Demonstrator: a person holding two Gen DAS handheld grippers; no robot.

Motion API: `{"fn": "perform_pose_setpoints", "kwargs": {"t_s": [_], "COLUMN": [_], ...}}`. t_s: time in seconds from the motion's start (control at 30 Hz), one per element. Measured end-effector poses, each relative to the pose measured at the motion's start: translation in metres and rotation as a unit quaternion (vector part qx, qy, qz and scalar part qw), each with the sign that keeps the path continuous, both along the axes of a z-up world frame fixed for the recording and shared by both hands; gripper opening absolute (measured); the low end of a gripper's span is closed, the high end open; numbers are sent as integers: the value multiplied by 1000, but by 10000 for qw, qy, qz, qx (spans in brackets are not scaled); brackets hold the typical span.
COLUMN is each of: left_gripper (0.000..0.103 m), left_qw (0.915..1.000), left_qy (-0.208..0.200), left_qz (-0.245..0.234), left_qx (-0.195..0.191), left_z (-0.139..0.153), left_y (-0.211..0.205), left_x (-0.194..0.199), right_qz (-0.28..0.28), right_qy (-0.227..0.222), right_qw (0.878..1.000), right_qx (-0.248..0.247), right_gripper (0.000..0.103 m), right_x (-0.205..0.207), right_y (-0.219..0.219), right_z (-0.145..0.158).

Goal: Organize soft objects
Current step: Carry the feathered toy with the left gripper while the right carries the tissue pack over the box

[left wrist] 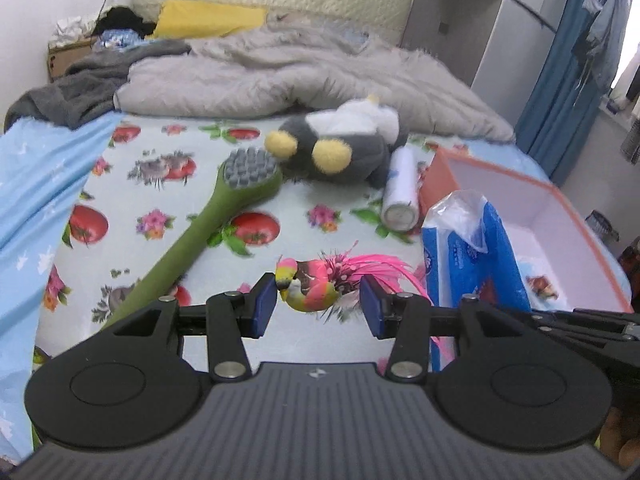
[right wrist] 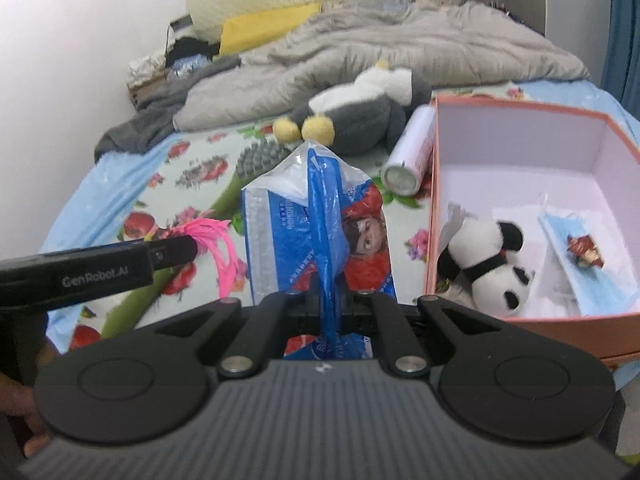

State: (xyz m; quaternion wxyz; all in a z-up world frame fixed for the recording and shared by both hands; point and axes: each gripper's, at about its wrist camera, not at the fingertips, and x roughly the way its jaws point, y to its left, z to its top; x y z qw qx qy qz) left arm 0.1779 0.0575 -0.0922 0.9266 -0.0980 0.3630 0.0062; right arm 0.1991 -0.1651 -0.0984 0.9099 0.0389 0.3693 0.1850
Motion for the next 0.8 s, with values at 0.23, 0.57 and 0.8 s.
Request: {"fn": "perform_pose_setpoints", "kwargs": {"t_s": [0.23,0.57,0.8], "left_gripper": [52,52,52], "left_qw": [9989,9941,9904], "left_qy": [-447,-927,-1008], "left_qz": [-141,-514,-894], "left_qx": [-60,-223,-298], "left_z": [45,99,110], "left_y": [-23,-54,-89], "left_x": [-11,-5,18], "right_qz": [-127,-508,-859], "right_qy": [-425,-1159,-1233], "right_qw": [9988,9916,9884], "right_qx": [192,275,213], "right_gripper": [8,8,8], "right_x": [-11,-14,0], "right_y": [-22,-58,-90], "right_z": [36,79,80]}}
